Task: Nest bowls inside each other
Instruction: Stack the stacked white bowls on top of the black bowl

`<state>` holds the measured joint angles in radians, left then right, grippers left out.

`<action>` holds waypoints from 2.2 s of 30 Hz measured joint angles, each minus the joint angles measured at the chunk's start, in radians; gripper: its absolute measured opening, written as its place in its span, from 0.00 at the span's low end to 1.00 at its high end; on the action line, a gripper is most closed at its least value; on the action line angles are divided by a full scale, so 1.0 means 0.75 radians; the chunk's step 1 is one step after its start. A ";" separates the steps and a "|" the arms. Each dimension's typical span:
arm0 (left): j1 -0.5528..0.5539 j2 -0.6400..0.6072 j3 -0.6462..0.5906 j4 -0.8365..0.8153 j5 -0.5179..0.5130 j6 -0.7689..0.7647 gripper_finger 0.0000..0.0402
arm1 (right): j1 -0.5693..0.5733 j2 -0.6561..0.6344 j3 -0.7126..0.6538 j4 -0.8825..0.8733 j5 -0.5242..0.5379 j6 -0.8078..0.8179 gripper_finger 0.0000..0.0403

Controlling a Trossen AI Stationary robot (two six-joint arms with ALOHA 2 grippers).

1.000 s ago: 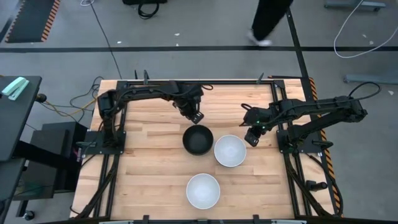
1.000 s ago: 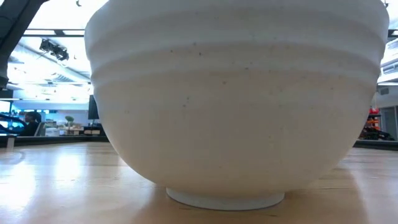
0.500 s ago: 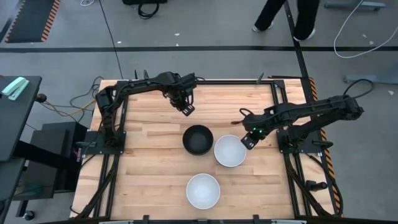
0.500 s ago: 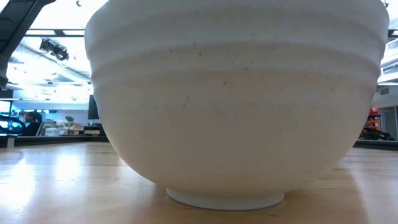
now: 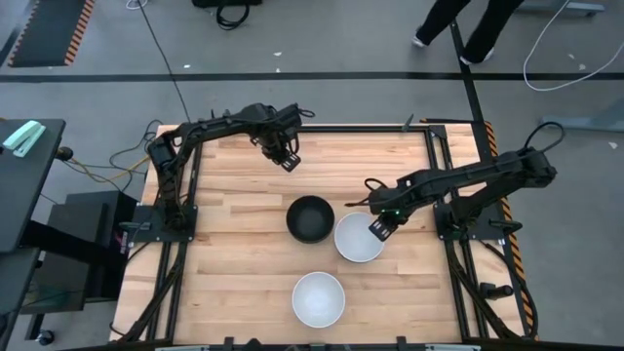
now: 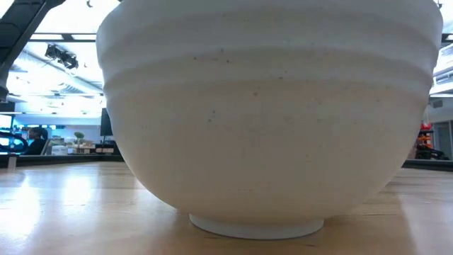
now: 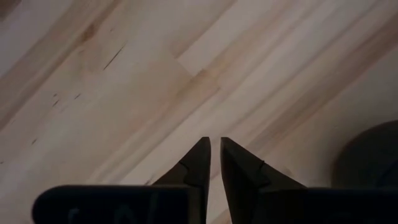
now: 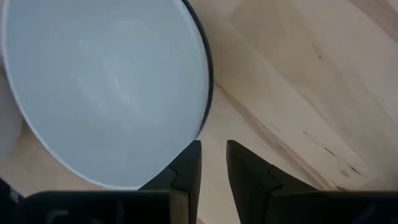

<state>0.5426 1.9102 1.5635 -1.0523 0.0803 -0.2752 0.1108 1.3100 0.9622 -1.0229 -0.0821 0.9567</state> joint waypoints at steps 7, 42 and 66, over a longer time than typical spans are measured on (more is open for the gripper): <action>-0.001 0.001 0.000 0.003 0.001 0.014 0.09 | 0.000 0.000 0.079 0.007 0.011 -0.029 0.21; -0.005 0.001 0.001 0.009 0.002 0.007 0.08 | -0.007 0.369 0.072 0.116 -0.007 -0.234 0.21; 0.070 0.002 0.001 -0.014 -0.002 0.086 0.04 | -0.070 0.327 0.129 0.095 -0.006 -0.365 0.04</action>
<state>0.5951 1.9114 1.5639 -1.0627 0.0792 -0.2106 0.0586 1.5555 1.0592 -0.9516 -0.0868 0.6826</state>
